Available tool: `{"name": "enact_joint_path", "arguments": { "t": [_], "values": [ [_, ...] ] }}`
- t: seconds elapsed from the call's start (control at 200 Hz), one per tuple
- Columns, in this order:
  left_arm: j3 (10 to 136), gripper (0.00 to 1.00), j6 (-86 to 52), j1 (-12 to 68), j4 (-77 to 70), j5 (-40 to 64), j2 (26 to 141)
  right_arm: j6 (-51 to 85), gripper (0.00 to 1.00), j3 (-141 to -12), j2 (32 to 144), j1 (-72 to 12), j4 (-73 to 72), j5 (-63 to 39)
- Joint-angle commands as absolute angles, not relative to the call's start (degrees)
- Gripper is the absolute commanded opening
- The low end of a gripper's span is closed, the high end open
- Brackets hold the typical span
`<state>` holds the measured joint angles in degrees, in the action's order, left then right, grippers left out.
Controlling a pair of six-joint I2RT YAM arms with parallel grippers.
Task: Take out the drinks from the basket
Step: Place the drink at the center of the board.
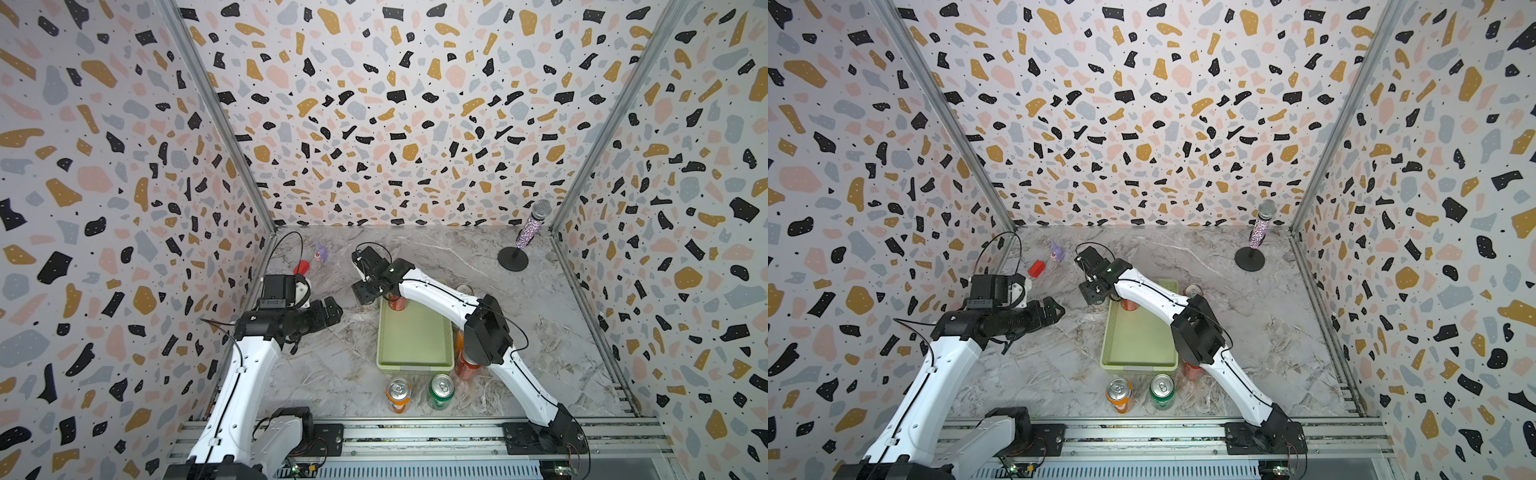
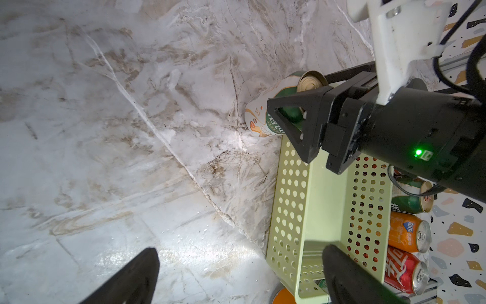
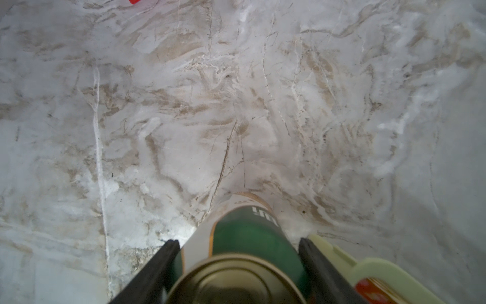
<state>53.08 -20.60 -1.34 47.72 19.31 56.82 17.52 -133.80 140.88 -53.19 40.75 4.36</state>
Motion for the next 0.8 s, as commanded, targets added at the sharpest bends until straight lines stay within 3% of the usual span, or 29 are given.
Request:
{"name": "enact_joint_path", "arguments": {
  "t": [0.0, 0.445, 0.796],
  "values": [
    [52.6, 1.0, -20.7, -1.6, 46.3, 19.9, 55.6, 16.2, 0.73, -135.8, 136.8, -53.3, 40.8, 6.6],
    [52.4, 1.0, -20.7, -1.6, 46.1, 19.4, 55.6, 15.4, 0.83, -133.9, 129.5, -53.3, 40.8, 8.9],
    [52.3, 1.0, -20.5, -1.6, 46.0, 20.1, 56.3, 16.3, 0.83, -116.2, 115.4, -49.9, 40.3, 14.0]
  ]
}}
